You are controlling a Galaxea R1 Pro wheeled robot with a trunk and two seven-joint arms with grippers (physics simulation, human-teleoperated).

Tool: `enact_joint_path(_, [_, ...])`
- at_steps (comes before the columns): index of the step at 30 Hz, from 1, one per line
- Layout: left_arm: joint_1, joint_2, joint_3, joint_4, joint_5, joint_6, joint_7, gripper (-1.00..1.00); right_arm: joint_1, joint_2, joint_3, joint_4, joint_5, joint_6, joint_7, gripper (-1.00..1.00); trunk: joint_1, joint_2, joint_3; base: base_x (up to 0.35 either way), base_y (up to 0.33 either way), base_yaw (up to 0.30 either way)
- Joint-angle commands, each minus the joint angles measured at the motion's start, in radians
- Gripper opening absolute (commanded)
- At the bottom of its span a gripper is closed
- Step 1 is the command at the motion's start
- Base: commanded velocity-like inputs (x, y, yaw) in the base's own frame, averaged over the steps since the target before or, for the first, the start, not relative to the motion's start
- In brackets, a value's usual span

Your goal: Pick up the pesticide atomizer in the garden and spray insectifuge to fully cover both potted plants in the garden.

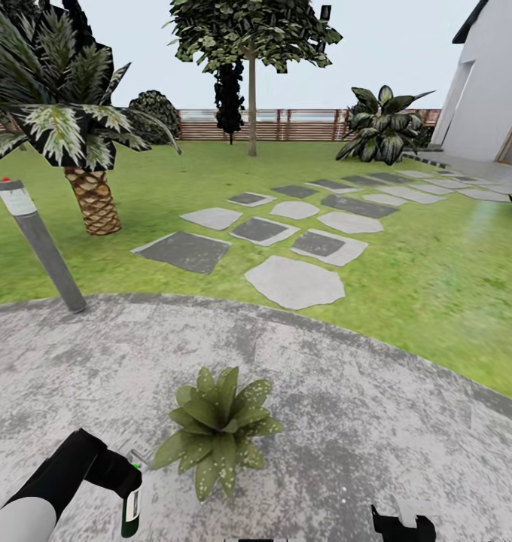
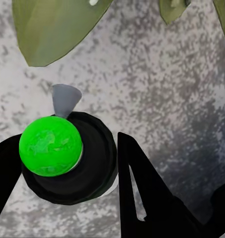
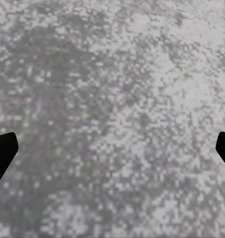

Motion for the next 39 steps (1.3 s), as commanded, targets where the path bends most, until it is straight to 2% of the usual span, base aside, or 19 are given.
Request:
enact_joint_path(1, [0.000,-0.002,0.001,-0.001,-0.006,0.006,-0.007,-1.00,-0.001,0.000,-0.004,0.001,0.001,-0.004,-0.001,1.00,0.000,0.000,0.001,0.000,0.138,-0.082])
enact_joint_path(11, [0.001,-0.004,-0.007,0.000,-0.006,0.003,-0.007,-1.00,-0.001,0.000,-0.004,0.001,0.001,-0.004,-0.001,1.00,0.000,0.000,0.016,-0.004,0.284,-0.082])
enact_joint_path(18, [0.001,-0.005,-0.007,0.000,-0.011,0.003,-0.006,-1.00,-0.001,0.000,-0.004,0.001,0.001,-0.003,-0.003,1.00,0.000,0.000,0.020,-0.263,0.186,-0.078])
enact_joint_path(26, [0.001,-0.006,-0.006,0.007,-0.012,0.004,-0.006,-1.00,-0.001,0.000,-0.004,0.001,0.000,-0.003,-0.004,1.00,0.000,0.000,0.020,-0.241,0.218,-0.287])
enact_joint_path(33, [0.001,-0.005,-0.006,0.011,-0.012,0.003,-0.006,-1.00,-0.001,0.000,-0.004,0.001,0.000,-0.003,-0.004,1.00,0.000,0.000,0.020,0.058,0.271,-0.300])
enact_joint_path(39, [0.001,-0.007,-0.007,0.011,-0.013,0.004,-0.006,-1.00,-0.001,0.000,-0.004,0.001,0.000,-0.003,-0.004,1.00,0.000,0.000,0.020,0.035,0.030,-0.300])
